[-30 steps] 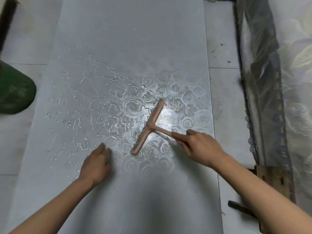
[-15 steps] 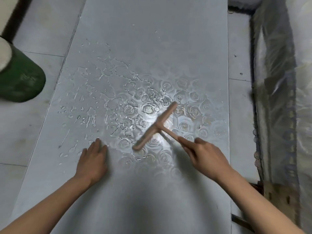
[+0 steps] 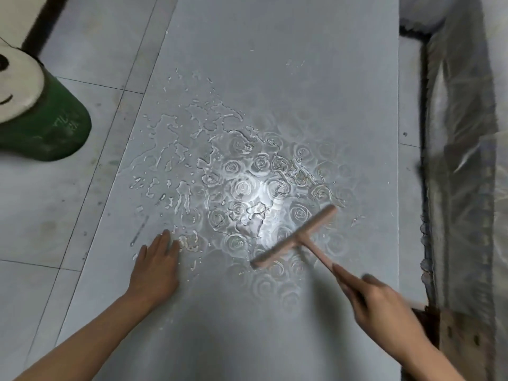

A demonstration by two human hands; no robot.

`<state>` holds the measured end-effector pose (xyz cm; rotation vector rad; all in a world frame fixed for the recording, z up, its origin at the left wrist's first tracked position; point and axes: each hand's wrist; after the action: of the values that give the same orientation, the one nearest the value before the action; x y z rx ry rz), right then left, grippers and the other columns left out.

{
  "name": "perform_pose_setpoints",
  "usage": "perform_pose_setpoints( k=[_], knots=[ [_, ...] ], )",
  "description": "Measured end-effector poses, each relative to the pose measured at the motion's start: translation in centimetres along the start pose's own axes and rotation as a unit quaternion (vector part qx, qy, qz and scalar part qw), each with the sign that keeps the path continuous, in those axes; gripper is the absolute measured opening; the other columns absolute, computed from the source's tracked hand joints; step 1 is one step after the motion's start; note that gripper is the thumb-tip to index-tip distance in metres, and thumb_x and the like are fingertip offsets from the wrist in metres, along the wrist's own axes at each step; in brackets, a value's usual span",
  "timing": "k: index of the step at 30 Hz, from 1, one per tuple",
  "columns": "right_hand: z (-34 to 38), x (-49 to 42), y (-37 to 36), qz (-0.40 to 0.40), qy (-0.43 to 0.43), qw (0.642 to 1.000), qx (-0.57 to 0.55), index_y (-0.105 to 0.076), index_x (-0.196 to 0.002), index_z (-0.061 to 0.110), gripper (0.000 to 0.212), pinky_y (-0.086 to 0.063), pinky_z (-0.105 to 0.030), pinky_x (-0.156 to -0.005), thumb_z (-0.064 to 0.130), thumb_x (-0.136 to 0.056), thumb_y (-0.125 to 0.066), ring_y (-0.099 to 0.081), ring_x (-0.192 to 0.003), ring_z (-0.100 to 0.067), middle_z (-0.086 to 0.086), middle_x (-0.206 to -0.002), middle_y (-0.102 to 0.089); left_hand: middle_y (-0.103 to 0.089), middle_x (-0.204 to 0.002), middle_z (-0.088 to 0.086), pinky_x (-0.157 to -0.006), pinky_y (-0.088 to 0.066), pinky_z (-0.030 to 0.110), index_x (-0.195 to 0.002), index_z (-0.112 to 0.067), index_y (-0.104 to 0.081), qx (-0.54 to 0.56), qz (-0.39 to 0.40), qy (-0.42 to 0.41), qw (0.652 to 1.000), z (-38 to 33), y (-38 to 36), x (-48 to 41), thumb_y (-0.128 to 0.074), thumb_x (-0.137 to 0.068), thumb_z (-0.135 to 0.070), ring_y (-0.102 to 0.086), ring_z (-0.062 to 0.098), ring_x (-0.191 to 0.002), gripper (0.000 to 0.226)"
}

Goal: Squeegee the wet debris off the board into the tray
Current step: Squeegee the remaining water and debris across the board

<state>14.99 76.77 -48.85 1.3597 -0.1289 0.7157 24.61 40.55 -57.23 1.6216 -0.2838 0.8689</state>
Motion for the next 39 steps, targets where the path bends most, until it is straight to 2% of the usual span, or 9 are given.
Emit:
perform_pose_setpoints(
  k=[2, 5, 10, 16, 19, 24, 29, 35, 39],
  knots=[
    [2.8, -3.4, -0.6, -0.046, 0.015, 0.999, -0.024, -0.035, -0.137, 0.055, 0.045, -0.042, -0.037, -0.056, 0.038, -0.097, -0.045, -0.060, -0.073, -0.032, 0.000, -0.073, -0.047, 0.005, -0.160, 0.009, -0.118, -0.008, 0.041, -0.151, -0.014, -0.014, 0.001, 0.010, -0.007, 1.000, 0.1, 0.0, 0.0, -0.040, -0.092, -0.015, 0.000, 0.024, -0.148, 0.064],
    [6.0, -6.9, 0.8, -0.064, 0.001, 0.996, -0.067, -0.046, -0.134, 0.049, 0.037, -0.047, -0.038, -0.068, 0.040, -0.098, -0.044, -0.060, -0.085, -0.034, -0.001, -0.079, -0.052, 0.006, -0.160, 0.008, -0.118, -0.007, 0.040, -0.151, -0.016, -0.013, -0.011, 0.014, -0.024, 1.000, 0.3, 0.2, -0.1, -0.041, -0.092, -0.016, 0.000, 0.023, -0.148, 0.066],
    [4.7, -0.2, 3.5, -0.088, -0.035, 0.992, -0.085, -0.048, -0.131, 0.050, 0.038, -0.048, -0.040, -0.066, 0.043, -0.093, -0.046, -0.060, -0.077, -0.025, 0.006, -0.070, -0.049, 0.007, -0.160, 0.009, -0.119, -0.006, 0.040, -0.152, -0.015, -0.012, -0.023, 0.019, -0.051, 0.998, 0.7, 0.9, -0.1, -0.043, -0.094, -0.019, 0.000, 0.024, -0.148, 0.066],
    [7.4, 5.4, -3.9, 0.025, -0.120, 0.991, -0.050, -0.023, -0.137, 0.063, 0.051, -0.048, -0.030, -0.076, 0.041, -0.095, -0.042, -0.065, -0.089, -0.023, 0.003, -0.089, -0.046, 0.004, -0.160, 0.009, -0.118, -0.010, 0.041, -0.150, -0.015, -0.016, -0.032, 0.035, -0.063, 0.997, 1.4, 1.3, -0.7, -0.041, -0.091, -0.017, -0.003, 0.023, -0.148, 0.064],
    [11.9, 1.5, -6.0, -0.009, -0.116, 0.991, -0.068, -0.012, -0.143, 0.057, 0.056, -0.045, -0.033, -0.070, 0.030, -0.099, -0.033, -0.062, -0.087, -0.027, 0.001, -0.090, -0.041, -0.002, -0.159, 0.009, -0.116, -0.016, 0.041, -0.146, -0.013, -0.022, -0.057, 0.042, -0.066, 0.995, 2.2, 1.9, -0.9, -0.041, -0.091, -0.020, -0.010, 0.023, -0.147, 0.059],
    [15.0, -3.3, -2.9, -0.064, -0.116, 0.985, -0.109, -0.032, -0.140, 0.045, 0.039, -0.039, -0.034, -0.067, 0.039, -0.102, -0.029, -0.058, -0.088, -0.031, -0.002, -0.089, -0.042, -0.015, -0.156, 0.010, -0.113, -0.025, 0.039, -0.141, -0.012, -0.030, -0.066, 0.034, -0.074, 0.995, 2.5, 3.0, -0.4, -0.041, -0.089, -0.020, -0.019, 0.024, -0.143, 0.054],
    [15.0, 0.2, -0.7, -0.077, -0.099, 0.985, -0.120, -0.028, -0.140, 0.044, 0.041, -0.038, -0.034, -0.066, 0.037, -0.100, -0.032, -0.056, -0.087, -0.032, -0.001, -0.089, -0.037, -0.009, -0.159, 0.008, -0.117, -0.016, 0.039, -0.145, -0.012, -0.025, -0.060, 0.038, -0.084, 0.994, 1.5, 3.9, 0.9, -0.039, -0.090, -0.018, -0.011, 0.021, -0.147, 0.057],
    [15.5, 5.3, -2.3, -0.064, -0.129, 0.976, -0.163, -0.034, -0.138, 0.041, 0.040, -0.040, -0.034, -0.072, 0.030, -0.099, -0.033, -0.056, -0.096, -0.031, -0.002, -0.092, -0.041, -0.036, -0.147, 0.001, -0.112, -0.026, 0.035, -0.134, -0.013, -0.039, -0.076, 0.013, -0.093, 0.993, 1.7, 3.4, 3.1, -0.036, -0.090, -0.016, -0.030, 0.018, -0.139, 0.044],
    [15.0, 9.9, -4.9, -0.073, -0.138, 0.969, -0.191, -0.036, -0.138, 0.040, 0.040, -0.040, -0.032, -0.071, 0.032, -0.099, -0.034, -0.054, -0.089, -0.026, -0.001, -0.092, -0.045, -0.029, -0.153, 0.003, -0.114, -0.023, 0.035, -0.142, -0.011, -0.032, -0.078, -0.007, -0.094, 0.992, 2.1, 1.8, 5.6, -0.035, -0.090, -0.014, -0.027, 0.020, -0.142, 0.052]
  ],
)
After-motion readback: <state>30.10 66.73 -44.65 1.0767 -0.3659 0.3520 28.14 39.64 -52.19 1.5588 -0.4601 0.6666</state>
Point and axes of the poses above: each hand's wrist, its own x-axis away from the middle knuckle, its own y-axis out of the back of the hand, z = x × y
